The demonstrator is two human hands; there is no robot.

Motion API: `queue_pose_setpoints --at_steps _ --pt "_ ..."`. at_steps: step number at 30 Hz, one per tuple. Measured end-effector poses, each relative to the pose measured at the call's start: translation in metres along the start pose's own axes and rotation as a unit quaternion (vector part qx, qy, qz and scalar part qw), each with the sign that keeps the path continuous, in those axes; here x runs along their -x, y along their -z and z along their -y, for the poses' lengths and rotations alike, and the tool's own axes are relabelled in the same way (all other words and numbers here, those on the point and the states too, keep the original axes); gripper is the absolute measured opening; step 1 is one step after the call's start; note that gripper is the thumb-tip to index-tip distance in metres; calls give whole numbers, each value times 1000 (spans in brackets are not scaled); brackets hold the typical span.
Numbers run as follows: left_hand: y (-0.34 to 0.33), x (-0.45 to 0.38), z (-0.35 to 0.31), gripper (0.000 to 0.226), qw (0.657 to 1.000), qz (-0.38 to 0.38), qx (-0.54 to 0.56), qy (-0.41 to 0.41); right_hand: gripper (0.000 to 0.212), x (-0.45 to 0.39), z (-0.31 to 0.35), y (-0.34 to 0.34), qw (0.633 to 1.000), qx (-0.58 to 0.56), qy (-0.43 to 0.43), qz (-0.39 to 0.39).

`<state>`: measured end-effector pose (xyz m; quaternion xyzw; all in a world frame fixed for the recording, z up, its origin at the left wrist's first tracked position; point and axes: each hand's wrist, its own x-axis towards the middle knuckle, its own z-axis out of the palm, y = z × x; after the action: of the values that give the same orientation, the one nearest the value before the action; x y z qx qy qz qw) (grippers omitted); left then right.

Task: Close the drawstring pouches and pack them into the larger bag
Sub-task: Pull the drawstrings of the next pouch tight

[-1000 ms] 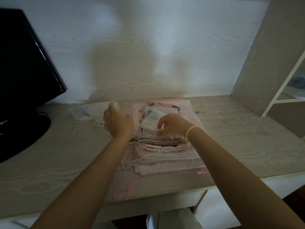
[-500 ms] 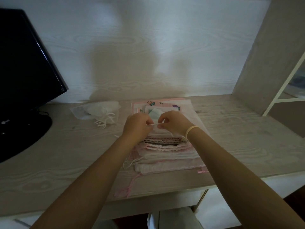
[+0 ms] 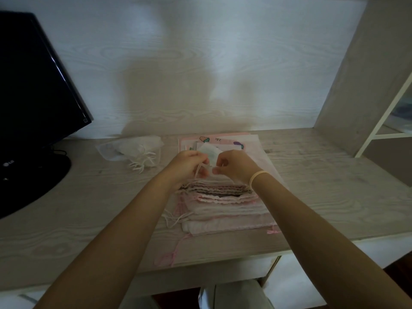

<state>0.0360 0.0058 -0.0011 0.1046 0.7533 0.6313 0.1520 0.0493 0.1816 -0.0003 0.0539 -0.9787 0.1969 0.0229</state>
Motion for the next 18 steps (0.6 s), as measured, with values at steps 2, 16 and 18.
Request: queue_pose_setpoints --at_steps 2,16,18 --pt "-2 -4 3 17 999 6 35 -6 19 0 0 -1 1000 1 2 4" --pt "-19 -14 13 18 987 -88 -124 -48 23 1 1 4 1000 -8 -19 10" --pt "-17 -17 17 20 985 -83 -142 -51 31 1 -1 8 998 -51 -25 1"
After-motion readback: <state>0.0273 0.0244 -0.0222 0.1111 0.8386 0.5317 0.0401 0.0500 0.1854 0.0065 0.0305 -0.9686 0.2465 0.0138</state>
